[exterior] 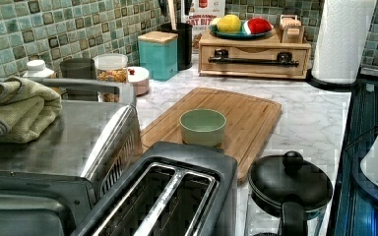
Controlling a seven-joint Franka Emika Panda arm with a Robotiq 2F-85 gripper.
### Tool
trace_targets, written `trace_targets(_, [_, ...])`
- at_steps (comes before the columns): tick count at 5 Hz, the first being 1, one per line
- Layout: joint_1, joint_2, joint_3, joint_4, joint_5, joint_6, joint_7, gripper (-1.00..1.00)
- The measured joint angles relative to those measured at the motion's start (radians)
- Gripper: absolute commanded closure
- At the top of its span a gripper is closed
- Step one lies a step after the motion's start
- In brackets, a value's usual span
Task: Open the drawer.
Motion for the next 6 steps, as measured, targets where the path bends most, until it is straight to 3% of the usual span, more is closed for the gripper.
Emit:
trace_targets(3, [0.000,0.004,-0.002,-0.028,0.000,0.002,-0.033,-1.00])
trace_targets(5, [-0.004,-0.073,-0.002,-0.205,-0.064,0.167,-0.404,-1.00])
trace_targets(6, [-0.021,-0.109,-0.003,-0.275,-0.075,0.165,-0.566,-1.00])
